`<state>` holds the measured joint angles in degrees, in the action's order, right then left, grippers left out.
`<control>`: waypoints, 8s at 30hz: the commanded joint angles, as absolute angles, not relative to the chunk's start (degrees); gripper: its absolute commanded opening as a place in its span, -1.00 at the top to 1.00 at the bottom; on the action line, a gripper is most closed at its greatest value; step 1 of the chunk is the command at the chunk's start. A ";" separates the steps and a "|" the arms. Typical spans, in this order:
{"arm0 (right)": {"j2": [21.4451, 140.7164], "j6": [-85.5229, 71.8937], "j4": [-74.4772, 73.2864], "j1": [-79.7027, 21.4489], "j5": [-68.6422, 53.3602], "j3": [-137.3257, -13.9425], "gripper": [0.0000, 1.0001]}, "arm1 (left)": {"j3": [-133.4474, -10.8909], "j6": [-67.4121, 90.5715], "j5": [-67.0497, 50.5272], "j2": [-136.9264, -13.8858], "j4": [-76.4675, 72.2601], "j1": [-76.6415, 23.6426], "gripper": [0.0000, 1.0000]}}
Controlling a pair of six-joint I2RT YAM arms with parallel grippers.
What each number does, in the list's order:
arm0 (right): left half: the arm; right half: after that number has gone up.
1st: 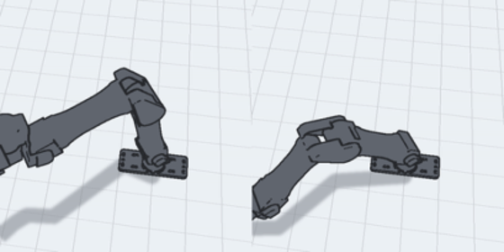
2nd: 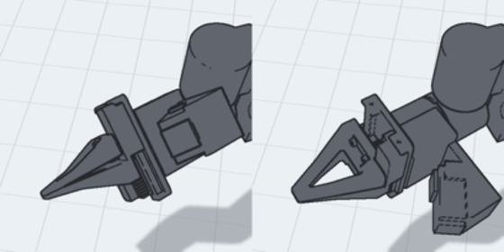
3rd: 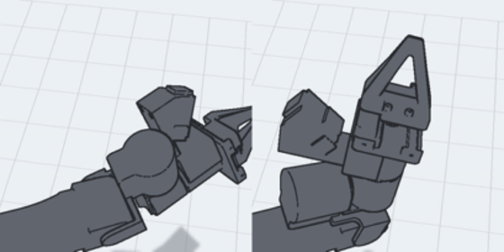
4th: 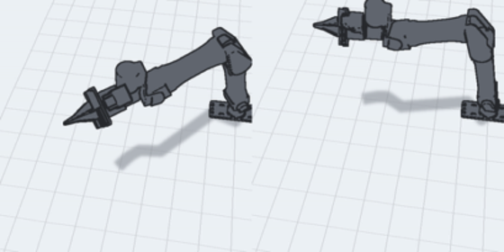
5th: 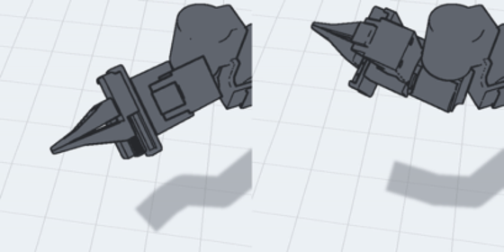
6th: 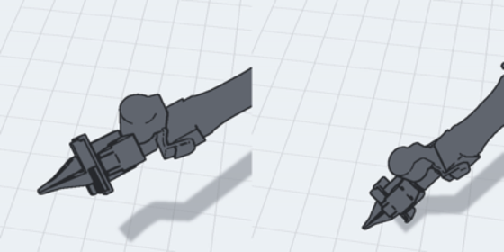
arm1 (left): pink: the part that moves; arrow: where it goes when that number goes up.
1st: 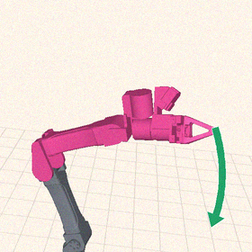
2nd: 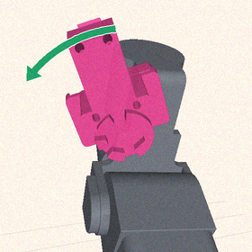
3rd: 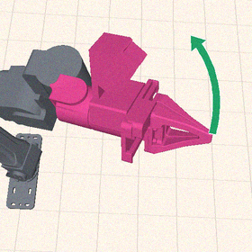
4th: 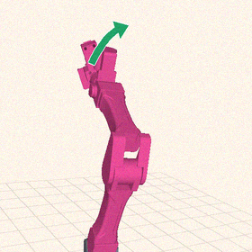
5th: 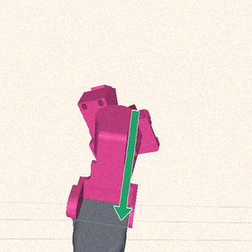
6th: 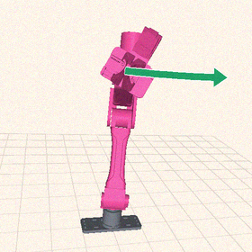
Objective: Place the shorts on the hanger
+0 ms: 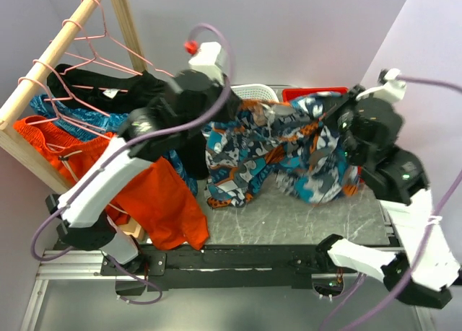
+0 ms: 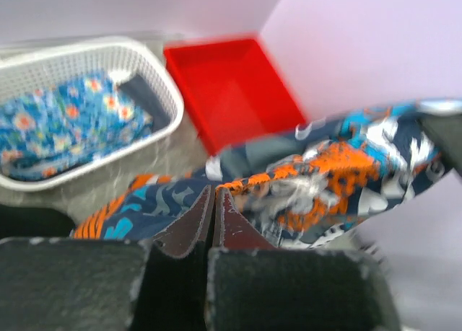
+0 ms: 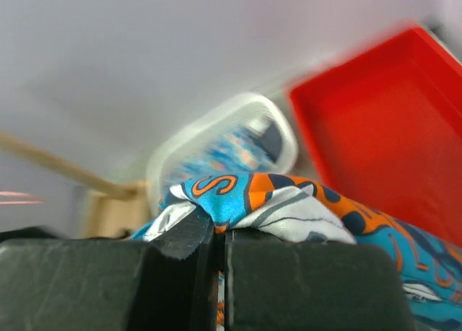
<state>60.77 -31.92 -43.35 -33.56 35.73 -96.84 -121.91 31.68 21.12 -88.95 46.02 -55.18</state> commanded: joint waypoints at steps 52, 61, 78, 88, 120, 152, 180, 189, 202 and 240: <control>55.89 -35.69 -21.53 -17.31 -15.29 -55.20 -1.00 | -138.77 38.75 53.00 -98.08 45.78 -25.15 -0.30; 55.99 -35.24 -21.62 -17.31 -16.44 -54.14 -1.00 | -139.47 40.43 53.78 -99.49 48.69 -22.94 -0.27; 58.18 -34.01 -21.62 -17.31 -18.46 -53.09 -1.00 | -140.89 43.32 51.33 -102.04 51.50 -18.37 -0.23; 59.68 -33.49 -21.71 -17.31 -19.07 -54.05 -1.00 | -140.10 44.47 51.42 -103.80 50.80 -17.05 -0.19; 60.64 -32.17 -22.94 -17.40 -18.72 -55.28 -1.00 | -134.47 46.85 47.46 -106.53 40.97 -14.85 0.29; 62.23 -31.90 -23.12 -17.31 -17.58 -57.30 -1.00 | -127.00 36.04 52.38 -99.58 26.28 -20.83 0.89; 56.96 -31.73 -24.87 -17.31 -9.85 -56.78 -1.00 | -114.44 32.96 39.39 -93.34 15.56 -36.47 0.98; 51.07 -31.11 -28.12 -17.31 -2.64 -55.81 -1.00 | -106.72 33.22 18.85 -87.81 13.01 -39.99 0.98; 43.60 -37.43 -32.25 -24.17 10.09 -45.27 -0.92 | -79.03 36.56 -8.16 -67.52 13.26 -46.93 0.98; 60.99 -40.87 -26.80 -12.92 14.95 -51.58 0.54 | -60.91 34.19 3.91 -66.71 14.75 -67.24 0.98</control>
<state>59.75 -41.54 -28.75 -13.23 16.05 -45.84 -59.51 34.48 -5.02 -65.14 15.68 -66.30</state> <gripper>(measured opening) 0.330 0.086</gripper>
